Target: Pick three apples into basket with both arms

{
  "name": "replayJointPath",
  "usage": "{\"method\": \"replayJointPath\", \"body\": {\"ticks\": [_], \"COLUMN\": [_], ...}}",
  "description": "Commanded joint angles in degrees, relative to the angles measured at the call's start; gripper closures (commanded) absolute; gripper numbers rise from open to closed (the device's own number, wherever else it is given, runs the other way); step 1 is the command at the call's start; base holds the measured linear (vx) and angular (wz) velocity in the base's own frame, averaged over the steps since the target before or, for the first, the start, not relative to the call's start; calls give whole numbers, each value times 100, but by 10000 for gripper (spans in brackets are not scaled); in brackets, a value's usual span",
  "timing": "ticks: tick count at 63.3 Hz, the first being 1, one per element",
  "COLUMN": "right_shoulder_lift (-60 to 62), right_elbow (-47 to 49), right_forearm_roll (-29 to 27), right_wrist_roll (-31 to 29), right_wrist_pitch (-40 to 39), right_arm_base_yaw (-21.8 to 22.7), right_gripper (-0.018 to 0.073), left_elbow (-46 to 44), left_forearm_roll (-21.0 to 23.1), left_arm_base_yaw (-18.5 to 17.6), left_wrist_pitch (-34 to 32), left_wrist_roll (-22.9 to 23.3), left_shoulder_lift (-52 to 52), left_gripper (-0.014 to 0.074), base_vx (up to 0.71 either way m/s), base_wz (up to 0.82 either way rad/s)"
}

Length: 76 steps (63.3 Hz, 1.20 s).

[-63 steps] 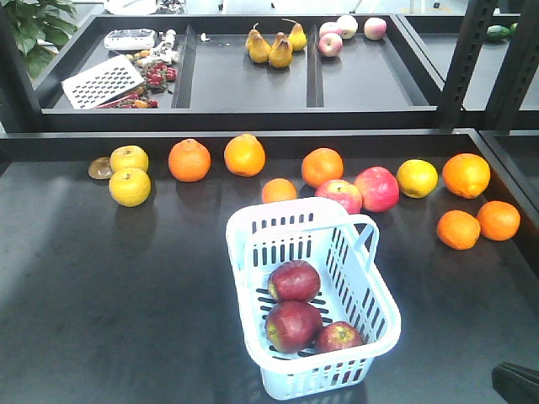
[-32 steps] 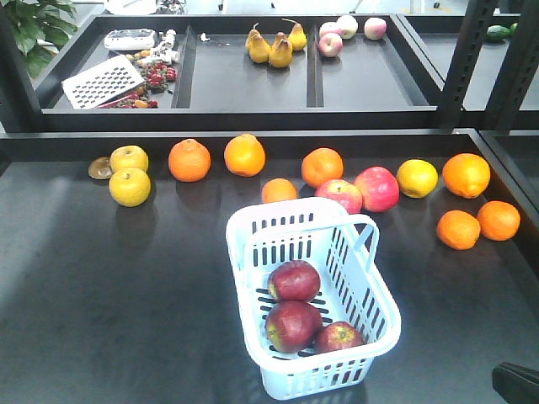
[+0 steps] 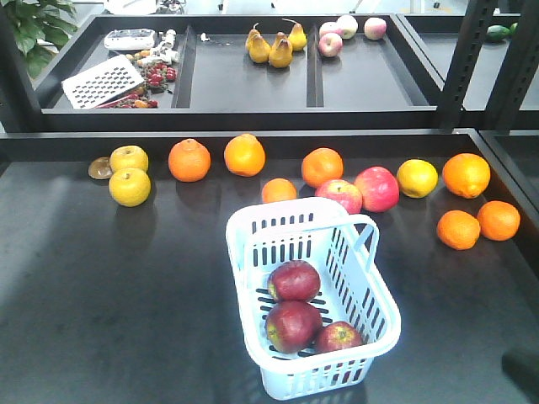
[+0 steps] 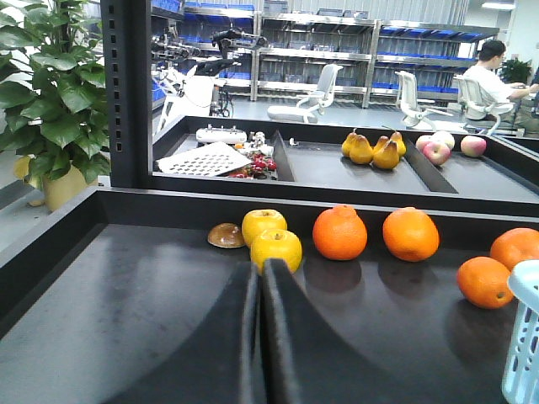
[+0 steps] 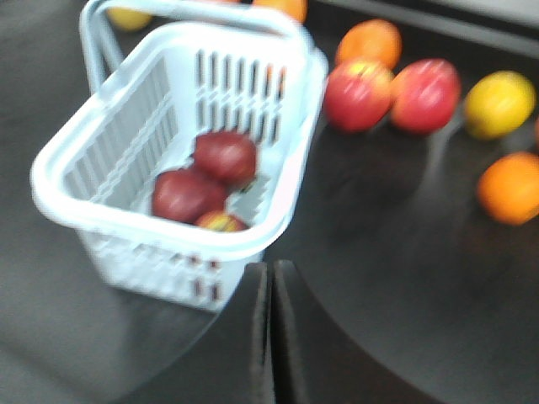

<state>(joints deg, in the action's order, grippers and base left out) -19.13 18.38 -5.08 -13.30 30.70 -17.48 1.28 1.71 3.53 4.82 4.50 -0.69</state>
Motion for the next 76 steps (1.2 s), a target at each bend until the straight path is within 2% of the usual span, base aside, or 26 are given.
{"method": "replayJointPath", "body": {"ticks": [1,9,19,25,29,40,45,56,76], "right_shoulder_lift": [-50,14,510,939,1270,2083,2056,2056,2056], "right_elbow": [-132,-1004,-1765,-2088,-2070,-2084,-2084,-2084,-2084], "right_forearm_roll": [250,245,245,245,278,664,764,1000,979], "right_wrist_roll": [112,511,1093,1586,1835,1866,1875,1884,1889], "right_wrist_pitch": [-1133,-2127,-2437,-2437,-2153,-2187,-2233,-2329,-2638], "right_arm_base_yaw": [33,33,132,531,918,1861,2016,2031,2031], "right_gripper": [564,564,564,564,564,564,564,564,564], "left_elbow": [53,53,53,53,53,53,53,53,53], "left_forearm_roll": [9,9,9,9,9,9,9,9,9], "left_arm_base_yaw": [15,15,15,15,15,15,15,15,15], "left_wrist_pitch": [-382,-382,-382,-382,-382,-382,-376,-376,-376], "left_wrist_roll": [45,45,45,45,45,45,45,45,45], "left_shoulder_lift": [-89,-89,-89,-89,-89,-83,-89,-89,-89], "left_gripper": [603,603,603,603,603,603,603,603,603], "base_vx": [0,0,0,0,0,0,0,0,0], "base_wz": [0,0,0,0,0,0,0,0,0]}}
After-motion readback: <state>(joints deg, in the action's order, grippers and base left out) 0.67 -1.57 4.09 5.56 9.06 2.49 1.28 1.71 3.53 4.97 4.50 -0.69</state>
